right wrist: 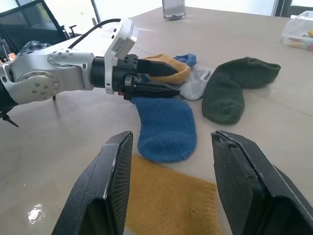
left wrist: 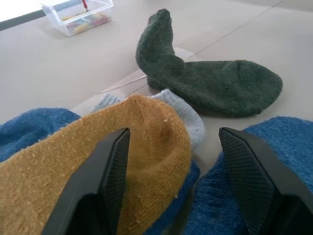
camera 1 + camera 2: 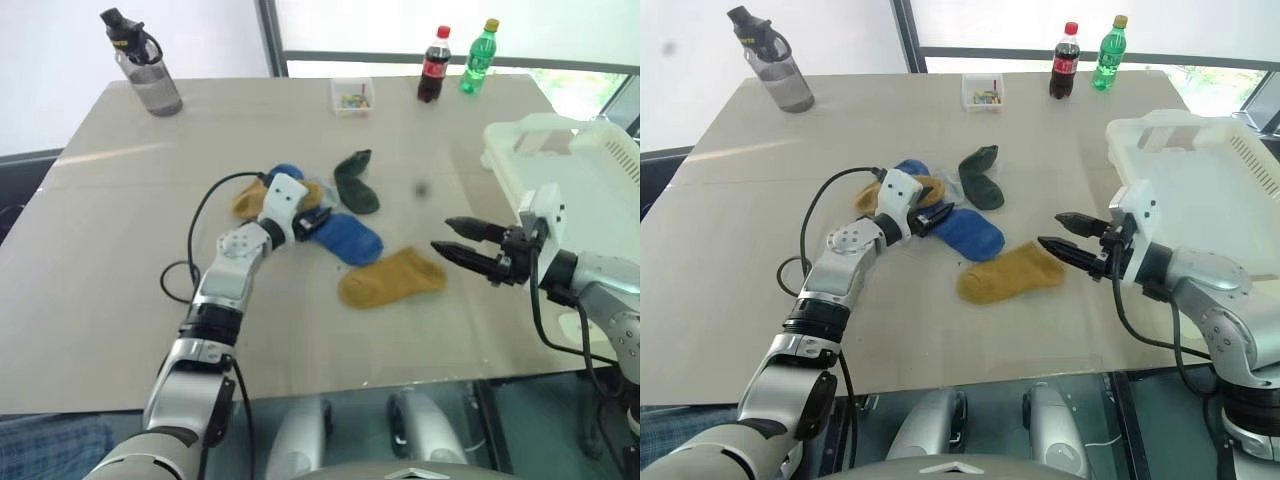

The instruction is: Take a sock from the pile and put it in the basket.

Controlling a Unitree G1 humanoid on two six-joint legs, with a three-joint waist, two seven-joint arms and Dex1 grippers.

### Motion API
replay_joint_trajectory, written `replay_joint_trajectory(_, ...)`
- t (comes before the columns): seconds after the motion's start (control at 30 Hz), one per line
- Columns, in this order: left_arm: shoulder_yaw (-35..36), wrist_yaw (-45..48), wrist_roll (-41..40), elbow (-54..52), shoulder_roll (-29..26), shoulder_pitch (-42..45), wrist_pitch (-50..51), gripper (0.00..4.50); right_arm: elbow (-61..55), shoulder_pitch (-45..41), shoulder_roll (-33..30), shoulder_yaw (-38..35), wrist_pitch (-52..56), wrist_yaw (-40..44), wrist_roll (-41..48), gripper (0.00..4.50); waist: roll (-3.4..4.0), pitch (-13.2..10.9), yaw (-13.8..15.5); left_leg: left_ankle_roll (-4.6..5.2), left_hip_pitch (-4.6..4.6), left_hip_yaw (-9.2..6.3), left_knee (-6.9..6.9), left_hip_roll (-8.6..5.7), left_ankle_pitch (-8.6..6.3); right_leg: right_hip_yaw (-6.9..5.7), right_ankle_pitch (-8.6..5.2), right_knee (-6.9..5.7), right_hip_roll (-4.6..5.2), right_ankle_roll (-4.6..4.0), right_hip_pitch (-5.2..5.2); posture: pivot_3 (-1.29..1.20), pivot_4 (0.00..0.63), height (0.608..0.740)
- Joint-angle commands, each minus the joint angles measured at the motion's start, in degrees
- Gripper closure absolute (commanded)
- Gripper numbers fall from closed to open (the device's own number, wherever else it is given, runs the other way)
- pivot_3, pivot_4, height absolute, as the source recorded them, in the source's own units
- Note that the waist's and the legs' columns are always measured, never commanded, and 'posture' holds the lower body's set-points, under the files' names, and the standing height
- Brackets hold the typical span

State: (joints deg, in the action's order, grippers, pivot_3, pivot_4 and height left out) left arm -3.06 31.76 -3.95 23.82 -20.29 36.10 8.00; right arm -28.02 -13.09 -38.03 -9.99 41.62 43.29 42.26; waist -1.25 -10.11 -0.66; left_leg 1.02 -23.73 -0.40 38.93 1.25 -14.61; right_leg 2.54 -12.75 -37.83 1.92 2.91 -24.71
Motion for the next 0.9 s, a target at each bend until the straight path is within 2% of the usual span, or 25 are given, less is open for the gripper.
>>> replay_joint_trajectory(0.03,0.3,-0.1,0.1,-1.7,0.1,1.5,0.1,1.67,-2.0,0.0,-0.3,-1.9,-1.3,-0.3,1.1,1.86,0.00,0.0,0.0,0.00,0.00,0.00,0.00,0.00,0.00,0.00,0.00,0.00,0.00,0.00,0.00,0.00,0.150,0.740)
replay_joint_trajectory(0.1,0.1,-0.1,0.6,-2.1,-0.2,1.4,-0.1,2.29,-1.8,0.0,-0.2,-1.6,-1.4,-0.3,1.0,1.85,0.00,0.0,0.0,0.00,0.00,0.00,0.01,0.00,0.00,0.00,0.00,-0.01,0.00,0.00,0.00,0.00,0.150,0.740)
replay_joint_trajectory(0.23,0.3,0.1,0.6,-2.7,-0.3,0.9,-0.2,4.18,-1.6,-0.1,0.1,-1.2,-1.7,-0.4,0.8,1.85,0.00,0.0,0.0,0.00,0.00,-0.01,0.02,0.00,0.00,-0.01,0.00,-0.01,0.00,0.00,0.00,0.00,0.150,0.740)
replay_joint_trajectory(0.27,0.2,0.2,0.8,-2.9,-0.5,0.8,-0.4,4.40,-1.6,-0.1,0.1,-1.1,-1.7,-0.4,0.8,1.85,0.00,0.0,0.0,0.00,0.00,-0.01,0.02,0.00,0.00,0.00,0.00,-0.01,0.00,0.00,0.00,0.00,0.150,0.740)
replay_joint_trajectory(0.43,1.1,-0.3,-0.1,-4.9,-0.1,0.7,-0.1,4.40,-1.6,0.1,0.3,-0.9,-2.0,-0.7,0.7,1.85,0.00,0.0,0.0,0.00,0.00,-0.01,0.02,0.00,0.00,-0.01,0.00,-0.01,0.00,0.00,0.00,0.00,0.150,0.740)
replay_joint_trajectory(0.63,0.5,1.0,-2.5,-14.4,0.3,-1.4,7.8,4.40,-1.7,0.5,0.5,-0.9,-2.4,-1.0,0.6,1.85,0.00,0.0,0.0,0.00,-0.01,-0.02,0.03,0.00,0.00,0.00,0.00,-0.01,0.01,0.00,0.00,0.00,0.150,0.740)
replay_joint_trajectory(0.8,-0.8,1.2,-10.7,-31.8,3.2,-3.1,26.7,4.40,-1.6,1.0,0.6,-1.0,-3.1,-1.3,0.5,1.85,0.00,0.0,0.1,0.00,-0.04,-0.04,0.05,0.01,0.00,-0.01,0.00,-0.02,0.01,0.00,0.00,0.00,0.150,0.740)
replay_joint_trajectory(0.9,-2.0,0.8,-13.5,-36.9,4.7,-3.2,33.4,4.40,-1.4,1.0,0.9,-0.5,-3.5,-1.2,0.3,1.85,0.00,0.0,0.0,0.00,-0.02,-0.04,0.10,0.00,0.00,-0.01,0.00,-0.03,0.01,0.01,0.03,0.00,0.150,0.740)
